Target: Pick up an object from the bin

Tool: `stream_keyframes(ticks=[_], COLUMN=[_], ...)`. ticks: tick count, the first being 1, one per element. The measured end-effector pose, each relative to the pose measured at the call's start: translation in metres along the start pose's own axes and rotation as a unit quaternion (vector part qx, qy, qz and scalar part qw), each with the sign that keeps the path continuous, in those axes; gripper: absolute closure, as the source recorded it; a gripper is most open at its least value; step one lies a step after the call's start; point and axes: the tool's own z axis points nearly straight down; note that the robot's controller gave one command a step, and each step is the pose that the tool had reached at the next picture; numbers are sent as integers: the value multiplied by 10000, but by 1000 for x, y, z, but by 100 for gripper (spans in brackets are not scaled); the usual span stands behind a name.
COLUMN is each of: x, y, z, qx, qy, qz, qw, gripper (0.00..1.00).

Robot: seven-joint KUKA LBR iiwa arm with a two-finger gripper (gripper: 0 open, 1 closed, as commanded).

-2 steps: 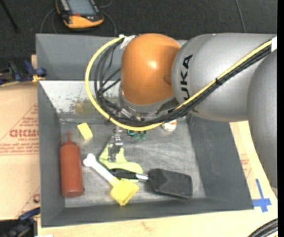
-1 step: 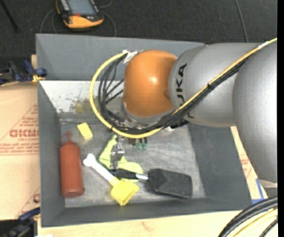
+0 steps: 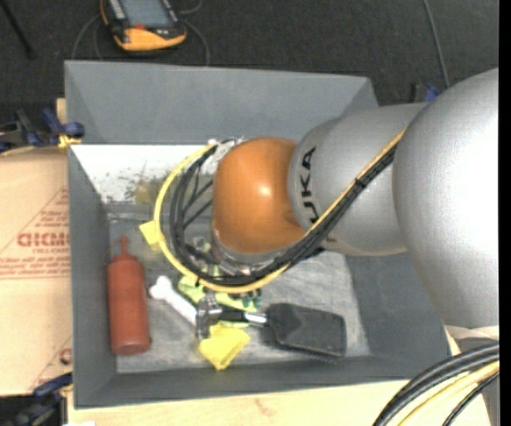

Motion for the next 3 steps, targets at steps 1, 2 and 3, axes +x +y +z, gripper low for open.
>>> stream_keyframes(ticks=[1,2,3], x=[-65,-65,-65], y=[-53,-52,-52], z=[-3,-2,-2], qx=[-1,-9,-9], qy=[-5,1,1], qz=[840,846,849], qw=[9965,9964,9964], gripper=[100,0,0])
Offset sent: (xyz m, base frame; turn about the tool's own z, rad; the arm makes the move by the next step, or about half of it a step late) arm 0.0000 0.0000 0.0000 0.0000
